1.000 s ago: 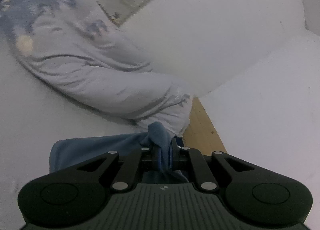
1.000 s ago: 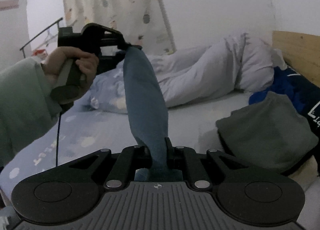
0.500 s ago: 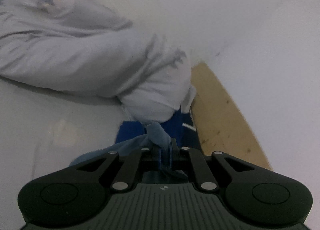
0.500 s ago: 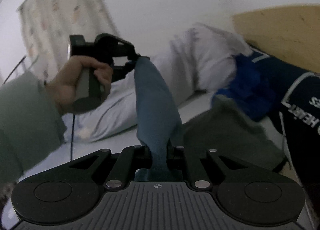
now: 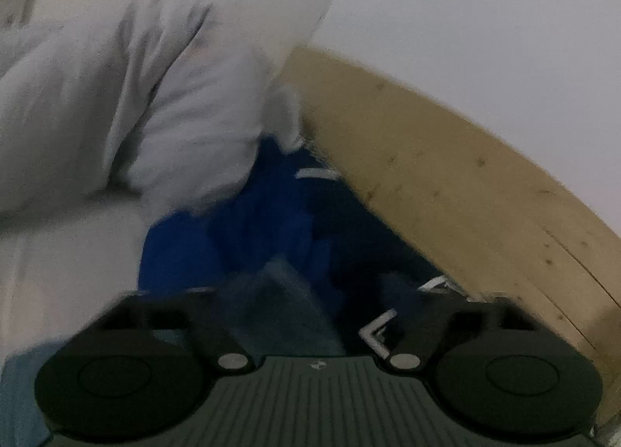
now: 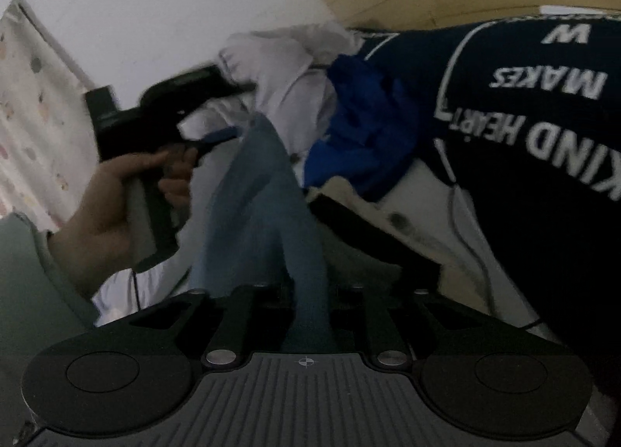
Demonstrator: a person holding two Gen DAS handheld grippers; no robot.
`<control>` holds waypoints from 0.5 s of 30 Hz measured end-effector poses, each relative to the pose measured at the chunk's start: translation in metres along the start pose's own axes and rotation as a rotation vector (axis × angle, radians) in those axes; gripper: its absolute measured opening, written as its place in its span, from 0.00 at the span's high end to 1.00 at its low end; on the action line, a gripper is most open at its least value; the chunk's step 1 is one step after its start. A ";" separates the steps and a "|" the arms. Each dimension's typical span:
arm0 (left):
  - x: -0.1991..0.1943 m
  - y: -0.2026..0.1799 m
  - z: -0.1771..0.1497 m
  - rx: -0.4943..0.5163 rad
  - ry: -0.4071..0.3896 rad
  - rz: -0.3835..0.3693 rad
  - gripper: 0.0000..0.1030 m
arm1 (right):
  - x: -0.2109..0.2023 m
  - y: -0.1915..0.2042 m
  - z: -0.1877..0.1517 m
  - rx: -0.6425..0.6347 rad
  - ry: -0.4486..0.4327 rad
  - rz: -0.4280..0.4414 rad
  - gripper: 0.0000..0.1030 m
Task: Fold clothes
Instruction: 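Carry the shirt with both grippers and lay it on the green clothes stack, then open both grippers and withdraw them from the clothes stack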
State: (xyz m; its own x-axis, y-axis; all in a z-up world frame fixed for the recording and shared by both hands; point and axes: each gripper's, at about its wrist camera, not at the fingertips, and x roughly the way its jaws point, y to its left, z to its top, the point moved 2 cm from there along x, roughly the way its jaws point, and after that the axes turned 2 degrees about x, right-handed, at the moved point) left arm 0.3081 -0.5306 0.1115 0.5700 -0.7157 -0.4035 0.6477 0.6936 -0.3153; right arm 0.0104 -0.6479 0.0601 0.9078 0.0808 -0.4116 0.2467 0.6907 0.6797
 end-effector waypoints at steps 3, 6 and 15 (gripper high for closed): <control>-0.017 0.009 -0.002 0.051 -0.061 0.003 0.00 | -0.012 -0.022 0.000 0.017 -0.079 -0.076 0.46; -0.041 0.024 -0.007 0.072 -0.087 0.017 0.00 | -0.029 -0.035 0.000 0.029 -0.142 -0.161 0.46; -0.185 0.070 0.000 0.147 -0.240 0.098 0.00 | -0.093 0.031 -0.034 -0.219 -0.271 -0.290 0.15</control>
State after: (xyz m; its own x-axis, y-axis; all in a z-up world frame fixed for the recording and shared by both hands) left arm 0.2482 -0.3495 0.1635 0.7257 -0.6565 -0.2057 0.6395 0.7540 -0.1503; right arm -0.0782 -0.6100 0.0988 0.8749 -0.3094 -0.3725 0.4528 0.7952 0.4032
